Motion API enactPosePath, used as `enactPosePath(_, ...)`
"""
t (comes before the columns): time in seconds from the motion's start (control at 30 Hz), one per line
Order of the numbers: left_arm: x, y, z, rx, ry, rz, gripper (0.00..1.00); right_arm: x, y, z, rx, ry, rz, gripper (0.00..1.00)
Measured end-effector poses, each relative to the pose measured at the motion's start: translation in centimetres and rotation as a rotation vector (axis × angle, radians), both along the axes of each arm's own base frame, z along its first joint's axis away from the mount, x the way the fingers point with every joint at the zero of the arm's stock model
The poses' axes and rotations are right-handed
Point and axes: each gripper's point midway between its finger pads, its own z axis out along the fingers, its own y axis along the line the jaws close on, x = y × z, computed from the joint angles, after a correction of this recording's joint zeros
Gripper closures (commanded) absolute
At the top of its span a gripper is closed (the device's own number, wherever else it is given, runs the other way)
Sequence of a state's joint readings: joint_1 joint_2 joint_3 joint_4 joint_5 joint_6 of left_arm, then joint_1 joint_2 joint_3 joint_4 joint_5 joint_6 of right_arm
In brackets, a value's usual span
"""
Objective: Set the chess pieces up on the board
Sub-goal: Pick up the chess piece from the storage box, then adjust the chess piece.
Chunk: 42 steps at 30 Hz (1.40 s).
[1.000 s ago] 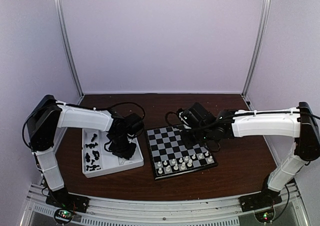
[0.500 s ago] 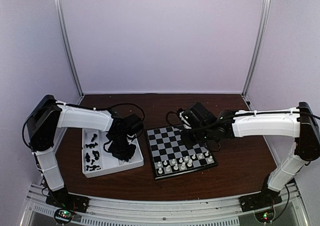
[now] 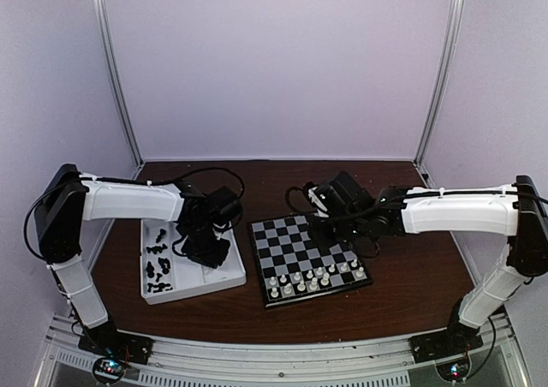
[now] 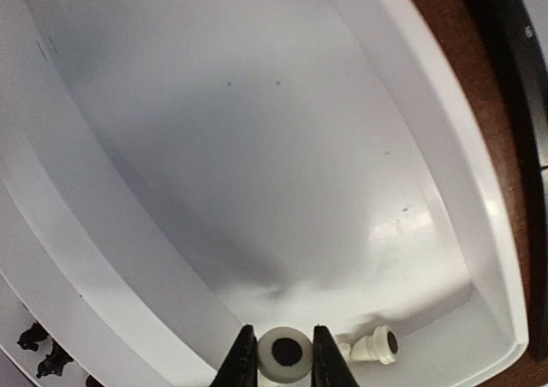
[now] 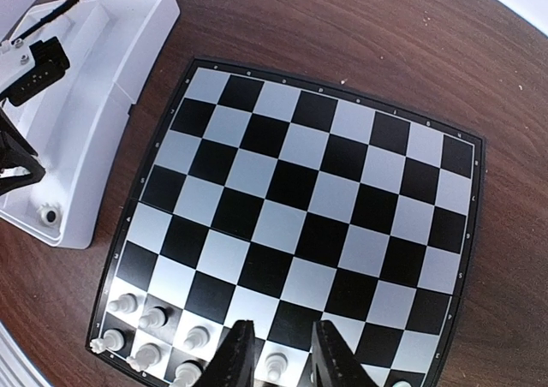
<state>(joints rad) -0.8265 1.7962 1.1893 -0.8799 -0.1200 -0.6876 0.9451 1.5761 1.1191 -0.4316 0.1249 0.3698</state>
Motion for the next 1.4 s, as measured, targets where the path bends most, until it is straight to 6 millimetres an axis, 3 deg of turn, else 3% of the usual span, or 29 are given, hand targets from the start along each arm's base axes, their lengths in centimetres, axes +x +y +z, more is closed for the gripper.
enactPosePath(0.23, 2.0, -1.7, 4.4, -0.167, -0.145, 0.032, 0.86, -0.3, 2.1, 1.2, 0.116, 0.016, 0.04, 0.69)
enactPosePath(0.43, 3.0, -2.0, 9.0, -0.419, -0.257, 0.146, 0.84, -1.2, 6.4, 3.1, 0.36, 0.022, 0.131, 0.64)
enactPosePath(0.57, 2.7, -2.1, 11.6, -0.619, -0.304, 0.236, 0.84, -2.5, 10.4, 3.7, 0.489, 0.015, 0.218, 0.63)
enactPosePath(0.83, 2.9, -2.1, 13.4, -0.954, -0.258, 0.447, 0.84, -5.1, 15.9, 3.5, 0.622, -0.017, 0.35, 0.59)
enactPosePath(1.13, 2.6, -3.5, 14.8, -1.173, -0.185, 0.543, 0.84, -4.2, 18.6, 5.4, 0.733, -0.089, 0.375, 0.58)
enactPosePath(1.4, 2.6, -4.1, 16.5, -1.256, -0.159, 0.552, 0.84, -3.4, 20.1, 6.6, 0.796, -0.109, 0.371, 0.65)
